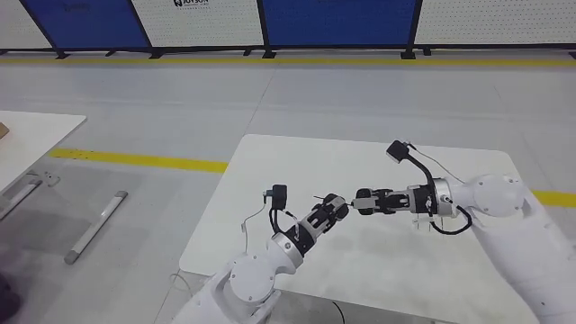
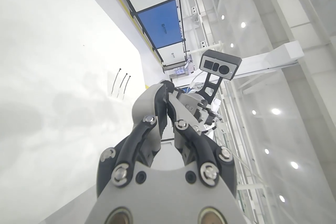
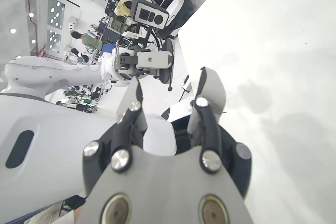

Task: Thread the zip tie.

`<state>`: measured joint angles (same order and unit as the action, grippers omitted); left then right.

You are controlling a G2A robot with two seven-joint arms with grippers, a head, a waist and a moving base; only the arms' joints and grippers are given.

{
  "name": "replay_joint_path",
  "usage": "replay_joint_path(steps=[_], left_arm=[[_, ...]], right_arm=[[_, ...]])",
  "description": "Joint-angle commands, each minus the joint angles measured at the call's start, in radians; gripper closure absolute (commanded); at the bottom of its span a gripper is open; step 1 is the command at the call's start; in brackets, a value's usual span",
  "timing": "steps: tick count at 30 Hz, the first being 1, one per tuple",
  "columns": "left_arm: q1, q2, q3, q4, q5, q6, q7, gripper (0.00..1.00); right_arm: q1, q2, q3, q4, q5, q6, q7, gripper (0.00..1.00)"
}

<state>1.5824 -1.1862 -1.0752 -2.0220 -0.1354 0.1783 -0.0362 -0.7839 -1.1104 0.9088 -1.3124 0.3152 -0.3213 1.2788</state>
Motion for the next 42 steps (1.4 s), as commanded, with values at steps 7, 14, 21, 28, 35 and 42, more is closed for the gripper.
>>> replay_joint_path(steps=[7, 14, 21, 28, 35, 42], left_arm=[[0.001, -0.002, 0.004, -0.007, 0.002, -0.005, -0.001, 1.0], [-0.001, -0.004, 0.005, -0.011, 0.01, -0.003, 0.009, 1.0], [0.0, -0.005, 0.009, -0.009, 0.03, 0.002, 0.007, 1.0], [0.0, -0.006, 0.008, -0.004, 0.034, 0.007, -0.003, 1.0], [0.003, -0.001, 0.026, 0.01, 0.287, -0.001, 0.096, 0.0], [0.026, -0.001, 0.057, 0.062, 0.667, -0.054, 0.362, 0.0]], right_arm=[[0.005, -0.002, -0.004, 0.006, 0.004, 0.007, 0.011, 0.88], [0.007, -0.003, -0.005, 0.009, 0.007, 0.009, 0.016, 0.98], [0.012, -0.004, -0.005, 0.014, 0.002, 0.013, 0.013, 1.0], [0.01, -0.004, -0.002, 0.016, 0.001, 0.014, 0.014, 1.0], [0.003, -0.003, 0.007, 0.027, 0.03, 0.036, 0.015, 1.0], [-0.006, -0.001, 0.025, 0.048, 0.079, 0.099, 0.009, 1.0]])
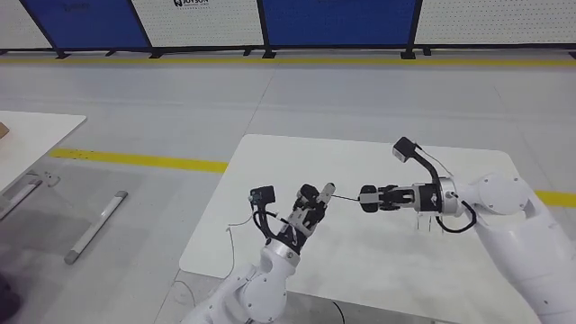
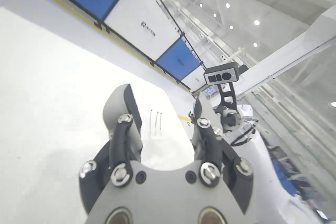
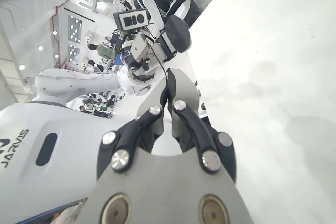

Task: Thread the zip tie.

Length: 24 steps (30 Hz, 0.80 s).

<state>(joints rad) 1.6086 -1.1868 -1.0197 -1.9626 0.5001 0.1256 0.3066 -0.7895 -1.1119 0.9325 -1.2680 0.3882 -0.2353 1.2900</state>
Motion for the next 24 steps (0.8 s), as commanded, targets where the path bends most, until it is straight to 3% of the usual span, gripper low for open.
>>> replay_joint_path(steps=[1, 6, 7, 9, 12, 13, 17, 19, 24], left_arm=[[0.0, 0.0, 0.002, 0.003, 0.032, -0.001, 0.02, 0.0], [0.0, 0.0, 0.002, 0.003, 0.032, -0.001, 0.02, 0.0], [-0.012, 0.001, -0.012, 0.018, 0.108, 0.029, 0.049, 0.0], [-0.025, 0.001, 0.008, 0.05, 0.352, 0.099, 0.158, 0.0], [-0.044, -0.001, 0.034, 0.098, 0.623, 0.198, 0.273, 0.0], [-0.053, 0.0, 0.033, 0.121, 0.713, 0.214, 0.307, 0.0], [-0.07, -0.005, -0.016, 0.207, 1.07, 0.214, 0.392, 0.0], [-0.103, 0.0, -0.029, 0.276, 1.07, 0.214, 0.492, 0.0], [-0.103, 0.0, -0.029, 0.276, 1.07, 0.214, 0.492, 0.0]], right_arm=[[0.0, 0.0, 0.003, 0.007, 0.007, 0.027, -0.004, 1.0], [0.0, 0.0, 0.003, 0.007, 0.007, 0.027, -0.004, 1.0], [0.0, 0.0, 0.003, 0.007, 0.007, 0.027, -0.004, 1.0], [-0.006, 0.0, 0.003, 0.008, 0.003, 0.037, -0.019, 1.0], [-0.008, 0.005, 0.005, -0.001, -0.034, 0.123, -0.037, 1.0], [-0.007, 0.007, 0.006, -0.003, -0.05, 0.149, -0.04, 1.0], [-0.001, 0.014, 0.003, -0.027, -0.123, 0.255, -0.044, 1.0], [0.002, 0.016, -0.003, -0.044, -0.146, 0.288, -0.041, 1.0], [0.002, 0.016, -0.003, -0.044, -0.146, 0.288, -0.041, 1.0]])
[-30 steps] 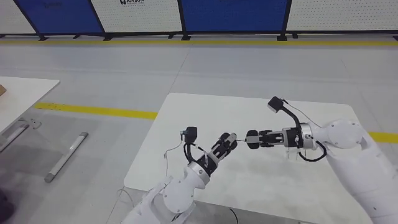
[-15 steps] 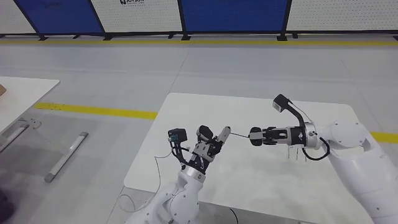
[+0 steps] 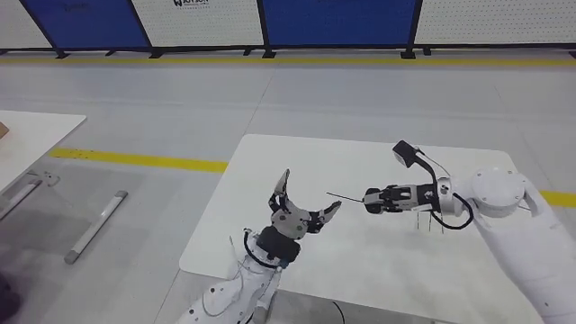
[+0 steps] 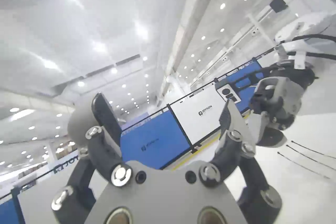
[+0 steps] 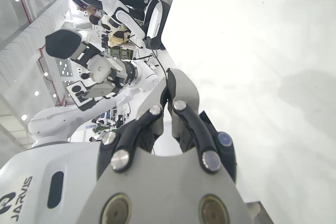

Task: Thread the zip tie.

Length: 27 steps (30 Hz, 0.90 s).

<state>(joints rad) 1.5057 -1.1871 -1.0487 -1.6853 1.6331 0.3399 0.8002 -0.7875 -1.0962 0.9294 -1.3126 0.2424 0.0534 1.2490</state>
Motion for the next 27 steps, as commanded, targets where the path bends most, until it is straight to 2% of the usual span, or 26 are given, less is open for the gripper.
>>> replay_joint_path(steps=[1, 4, 5, 7, 8, 10, 11, 12, 14, 15, 16, 18, 19, 27], left_arm=[[0.0, 0.0, 0.0, -0.001, -0.063, 0.0, -0.002, 0.0], [-0.004, 0.001, -0.003, 0.002, -0.063, 0.0, -0.001, 0.0], [-0.032, 0.012, -0.023, 0.037, -0.063, 0.0, 0.021, 0.0], [-0.101, 0.052, -0.046, 0.129, -0.063, 0.0, 0.16, 0.0], [-0.14, 0.083, -0.038, 0.183, -0.063, 0.0, 0.233, 0.0], [-0.212, 0.134, -0.022, 0.255, -0.063, 0.0, 0.315, 0.0], [-0.248, 0.163, 0.004, 0.291, -0.063, 0.0, 0.334, 0.0], [-0.306, 0.201, 0.047, 0.324, -0.063, 0.0, 0.348, 0.0], [-0.398, 0.259, 0.15, 0.375, -0.063, 0.0, 0.327, 0.0], [-0.474, 0.295, 0.241, 0.39, -0.063, 0.0, 0.283, 0.0], [-0.533, 0.32, 0.319, 0.397, -0.063, 0.0, 0.247, 0.0], [-0.642, 0.356, 0.486, 0.379, -0.063, 0.0, 0.156, 0.0], [-0.658, 0.361, 0.511, 0.374, -0.063, 0.0, 0.136, 0.0], [-0.658, 0.361, 0.511, 0.374, -0.063, 0.0, 0.136, 0.0]], right_arm=[[0.0, 0.0, 0.0, 0.0, 0.0, 0.0, 0.0, 1.0], [0.0, 0.0, 0.0, 0.0, 0.0, 0.0, 0.0, 1.0], [0.0, 0.0, 0.0, 0.0, 0.0, 0.0, 0.0, 1.0], [-0.008, 0.001, -0.006, -0.01, -0.03, 0.024, -0.028, 1.0], [-0.004, 0.002, -0.007, -0.02, -0.051, 0.05, -0.033, 1.0], [0.002, 0.004, -0.004, -0.031, -0.067, 0.094, -0.034, 1.0], [0.006, 0.006, -0.004, -0.036, -0.079, 0.114, -0.033, 1.0], [0.01, 0.008, -0.003, -0.042, -0.094, 0.14, -0.033, 1.0], [0.015, 0.01, -0.001, -0.056, -0.112, 0.17, -0.038, 1.0], [0.015, 0.011, -0.001, -0.064, -0.118, 0.185, -0.038, 1.0], [0.016, 0.011, 0.0, -0.07, -0.122, 0.194, -0.038, 1.0], [0.014, 0.012, 0.001, -0.08, -0.125, 0.204, -0.038, 1.0], [0.014, 0.013, 0.001, -0.083, -0.125, 0.206, -0.038, 1.0], [0.014, 0.013, 0.001, -0.083, -0.125, 0.206, -0.038, 1.0]])
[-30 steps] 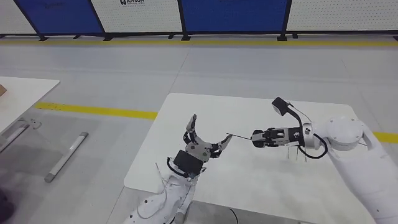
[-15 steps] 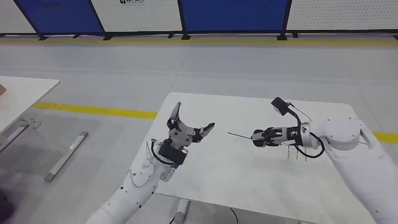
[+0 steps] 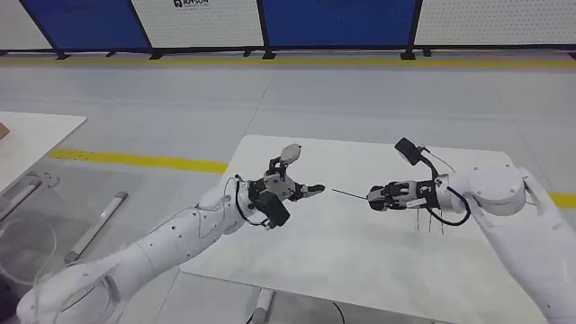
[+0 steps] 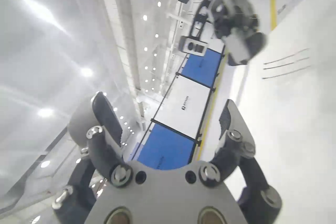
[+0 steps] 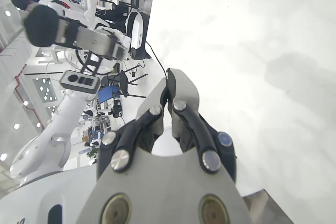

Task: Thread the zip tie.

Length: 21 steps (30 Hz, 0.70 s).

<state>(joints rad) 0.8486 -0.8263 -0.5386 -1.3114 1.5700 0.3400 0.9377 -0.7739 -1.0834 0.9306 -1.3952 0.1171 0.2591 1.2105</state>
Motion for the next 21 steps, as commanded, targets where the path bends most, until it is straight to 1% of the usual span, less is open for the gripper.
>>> replay_joint_path(steps=[1, 13, 14, 17, 18, 19, 20, 21], left_arm=[[-0.001, 0.0, 0.0, 0.0, 0.0, 0.0, -0.002, 0.0], [-0.001, 0.0, 0.0, 0.0, 0.0, 0.0, -0.002, 0.0], [-0.001, 0.0, 0.002, 0.0, 0.0, -0.002, -0.012, 0.0], [-0.049, 0.007, 0.078, 0.017, 0.0, 0.0, -0.037, 0.0], [-0.073, 0.009, 0.112, 0.027, 0.0, 0.0, -0.046, 0.0], [-0.108, 0.012, 0.161, 0.036, 0.0, 0.0, -0.055, 0.0], [-0.132, 0.013, 0.201, 0.04, 0.0, 0.0, -0.063, 0.0], [-0.171, 0.014, 0.255, 0.049, 0.0, 0.0, -0.074, 0.0]], right_arm=[[0.0, 0.0, 0.0, 0.0, 0.0, 0.0, 0.0, 1.0], [0.0, 0.0, 0.0, 0.0, 0.0, 0.0, 0.0, 1.0], [0.0, 0.0, 0.0, 0.0, 0.0, 0.0, 0.0, 1.0], [0.0, 0.0, 0.0, 0.0, 0.0, 0.0, 0.0, 1.0], [0.0, 0.0, 0.0, 0.0, 0.0, 0.0, 0.0, 1.0], [0.0, 0.0, 0.0, 0.0, 0.0, 0.0, 0.0, 1.0], [0.0, 0.0, 0.0, 0.0, 0.0, 0.0, 0.0, 1.0], [0.0, 0.0, 0.0, 0.0, 0.0, 0.0, 0.0, 1.0]])
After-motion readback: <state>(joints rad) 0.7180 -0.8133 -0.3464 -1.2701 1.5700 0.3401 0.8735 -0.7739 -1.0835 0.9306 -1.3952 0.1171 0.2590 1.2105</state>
